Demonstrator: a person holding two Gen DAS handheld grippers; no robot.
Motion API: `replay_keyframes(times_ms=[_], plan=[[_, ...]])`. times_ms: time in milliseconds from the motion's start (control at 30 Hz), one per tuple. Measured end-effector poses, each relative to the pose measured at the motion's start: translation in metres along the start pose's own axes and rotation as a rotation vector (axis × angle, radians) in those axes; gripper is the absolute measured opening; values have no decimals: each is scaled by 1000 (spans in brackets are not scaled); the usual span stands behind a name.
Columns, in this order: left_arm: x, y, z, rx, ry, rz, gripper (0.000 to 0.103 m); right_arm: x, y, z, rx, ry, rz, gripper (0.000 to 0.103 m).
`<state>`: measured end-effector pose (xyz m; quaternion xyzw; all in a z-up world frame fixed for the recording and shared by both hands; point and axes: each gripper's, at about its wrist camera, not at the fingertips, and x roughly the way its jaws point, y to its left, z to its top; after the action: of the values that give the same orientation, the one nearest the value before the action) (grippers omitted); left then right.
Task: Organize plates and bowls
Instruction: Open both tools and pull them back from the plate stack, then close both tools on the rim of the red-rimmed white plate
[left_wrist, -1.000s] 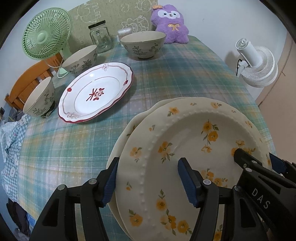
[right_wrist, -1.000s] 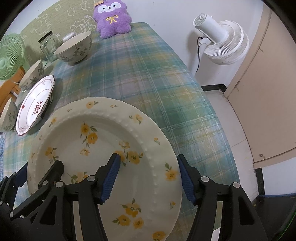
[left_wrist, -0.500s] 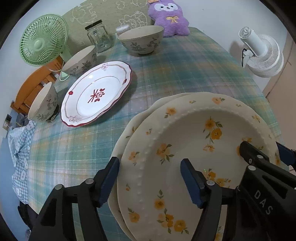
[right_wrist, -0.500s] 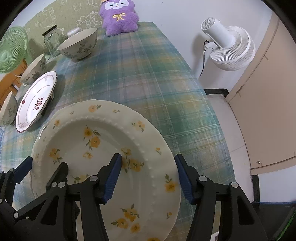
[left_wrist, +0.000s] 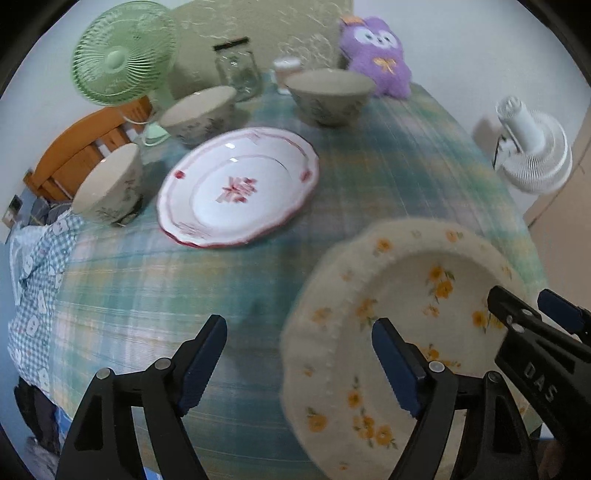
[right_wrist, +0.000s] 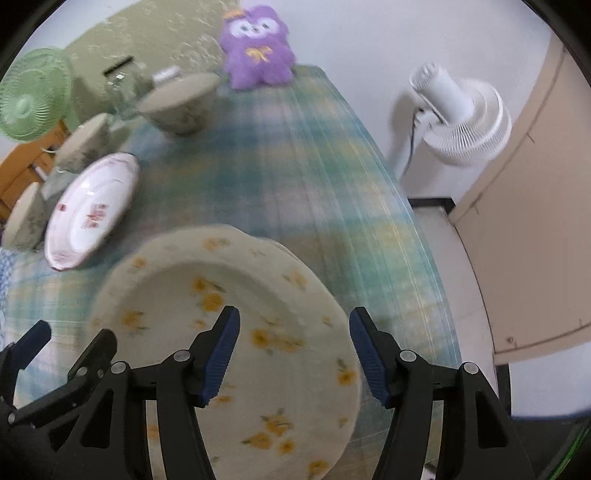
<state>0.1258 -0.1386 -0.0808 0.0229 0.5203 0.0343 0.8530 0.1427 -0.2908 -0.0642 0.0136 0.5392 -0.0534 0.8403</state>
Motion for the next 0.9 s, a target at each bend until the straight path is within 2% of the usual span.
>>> replay_keyframes(times_ms=[167,300,467,667,800,900], plan=[[-23,24,15,-29,-61,2,82,-29,23,17,-21,-41,49,66],[-34,45,28,-86,-86,2,82,-42,38,32,-49,-54,127,66],[-38,66,40,-129,-109,38,80,-54,66,49,-130,-110,179,66],[-28,93,54,-178,-107,52,80,-51,93,65,-154,-124,205,66],[-12,106,67,-174,-109,62,79,-37,115,79,-163,-116,189,66],[6,116,77,-163,-85,36,75,-24,125,87,-136,-111,191,66]])
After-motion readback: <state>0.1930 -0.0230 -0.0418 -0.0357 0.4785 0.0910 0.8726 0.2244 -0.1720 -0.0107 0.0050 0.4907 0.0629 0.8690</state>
